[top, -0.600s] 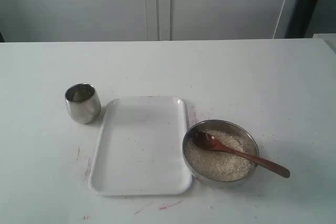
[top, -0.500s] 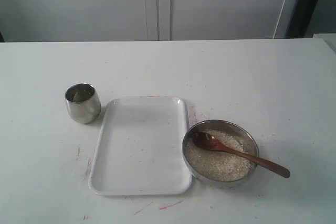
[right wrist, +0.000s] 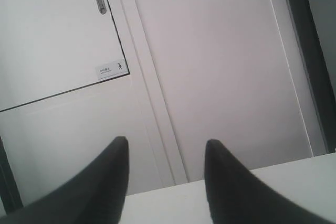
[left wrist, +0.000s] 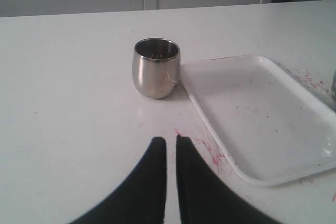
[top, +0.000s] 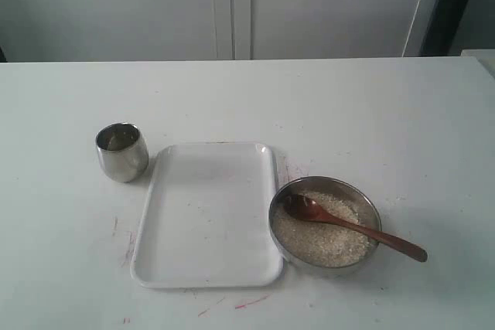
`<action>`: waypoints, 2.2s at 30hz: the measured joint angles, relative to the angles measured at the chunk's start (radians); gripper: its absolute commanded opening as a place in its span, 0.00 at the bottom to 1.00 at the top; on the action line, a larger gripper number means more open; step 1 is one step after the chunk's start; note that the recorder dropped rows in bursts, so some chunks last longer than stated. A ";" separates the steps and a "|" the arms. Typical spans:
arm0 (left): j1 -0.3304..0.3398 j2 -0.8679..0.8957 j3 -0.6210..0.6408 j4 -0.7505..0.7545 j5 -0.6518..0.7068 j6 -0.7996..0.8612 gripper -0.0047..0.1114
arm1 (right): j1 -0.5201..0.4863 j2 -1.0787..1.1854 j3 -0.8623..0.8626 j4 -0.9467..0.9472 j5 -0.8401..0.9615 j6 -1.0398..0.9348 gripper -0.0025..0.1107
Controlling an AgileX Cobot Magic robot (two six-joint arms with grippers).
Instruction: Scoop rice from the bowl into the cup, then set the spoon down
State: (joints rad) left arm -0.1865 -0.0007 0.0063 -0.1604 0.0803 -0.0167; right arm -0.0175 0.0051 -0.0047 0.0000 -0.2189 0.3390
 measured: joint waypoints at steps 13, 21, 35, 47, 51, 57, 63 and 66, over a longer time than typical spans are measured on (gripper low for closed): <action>0.000 0.000 0.000 0.000 0.000 0.000 0.16 | 0.000 0.005 -0.151 0.000 0.201 0.201 0.02; 0.000 0.000 0.000 0.000 0.000 0.000 0.16 | 0.000 0.480 -0.776 0.000 0.999 -0.159 0.02; 0.000 0.000 0.000 0.000 0.000 0.000 0.16 | 0.000 0.656 -0.900 0.047 1.197 -0.339 0.02; 0.000 0.000 0.000 0.000 0.000 0.000 0.16 | 0.000 0.854 -0.900 0.223 1.380 -0.488 0.02; 0.000 0.000 0.000 0.000 0.000 0.000 0.16 | 0.016 0.942 -0.913 0.216 1.389 -0.488 0.02; 0.000 0.000 0.000 0.000 0.000 0.000 0.16 | 0.194 1.042 -0.962 0.038 1.433 -0.457 0.02; 0.000 0.000 0.000 0.000 0.000 0.000 0.16 | 0.401 1.123 -0.963 -0.149 1.437 -0.382 0.02; 0.000 0.000 0.000 0.000 0.000 0.000 0.16 | 0.460 1.158 -0.963 -0.158 1.437 -0.373 0.02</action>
State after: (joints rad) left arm -0.1865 -0.0007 0.0063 -0.1604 0.0803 -0.0167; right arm 0.4427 1.1634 -0.9682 -0.1575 1.2181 -0.0335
